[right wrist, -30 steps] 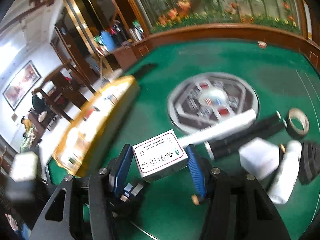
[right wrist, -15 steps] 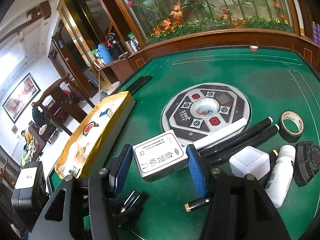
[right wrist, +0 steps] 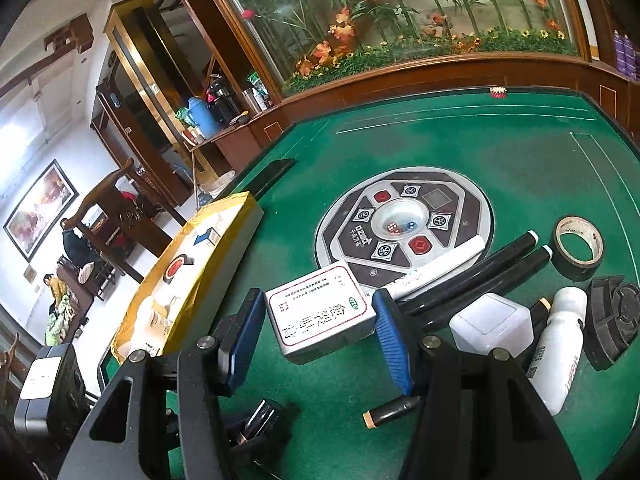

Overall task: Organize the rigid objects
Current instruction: 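Carry the black tube and white-pink box into the white tray and open both tools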

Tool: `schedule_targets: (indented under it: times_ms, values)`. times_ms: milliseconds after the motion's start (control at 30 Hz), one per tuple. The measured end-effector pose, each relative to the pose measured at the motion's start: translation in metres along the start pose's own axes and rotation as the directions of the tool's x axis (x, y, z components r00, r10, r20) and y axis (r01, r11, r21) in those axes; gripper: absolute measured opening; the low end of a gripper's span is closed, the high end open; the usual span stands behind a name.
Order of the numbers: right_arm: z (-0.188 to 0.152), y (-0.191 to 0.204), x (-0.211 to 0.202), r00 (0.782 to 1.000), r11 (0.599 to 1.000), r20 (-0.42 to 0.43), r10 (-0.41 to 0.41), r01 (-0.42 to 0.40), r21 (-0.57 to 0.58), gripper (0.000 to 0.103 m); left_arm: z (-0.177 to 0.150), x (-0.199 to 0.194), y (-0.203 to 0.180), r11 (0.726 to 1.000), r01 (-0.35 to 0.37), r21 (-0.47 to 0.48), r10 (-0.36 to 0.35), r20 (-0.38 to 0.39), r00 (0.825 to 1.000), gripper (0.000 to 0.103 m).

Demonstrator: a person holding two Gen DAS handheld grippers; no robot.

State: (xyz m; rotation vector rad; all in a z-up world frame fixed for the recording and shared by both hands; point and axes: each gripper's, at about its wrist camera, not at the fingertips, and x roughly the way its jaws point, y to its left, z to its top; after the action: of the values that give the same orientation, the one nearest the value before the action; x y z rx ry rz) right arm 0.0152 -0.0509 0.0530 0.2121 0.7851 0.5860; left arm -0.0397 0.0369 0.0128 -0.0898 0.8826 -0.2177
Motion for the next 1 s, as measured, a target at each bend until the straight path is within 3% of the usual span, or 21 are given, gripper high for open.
schedule_targets:
  times_ms: [567, 1000]
  values:
    - [0.001, -0.003, -0.002, 1.000, 1.000, 0.011, 0.000, 0.000, 0.016, 0.055, 0.012, -0.031, 0.012, 0.999, -0.022, -0.032, 0.025, 0.078, 0.997, 0.018]
    - [0.000, 0.010, -0.003, 1.000, 1.000, 0.013, 0.026, -0.026, -0.012, 0.055, 0.021, -0.058, 0.105, 0.969, -0.132, -0.210, 0.165, 0.147, 0.975, 0.018]
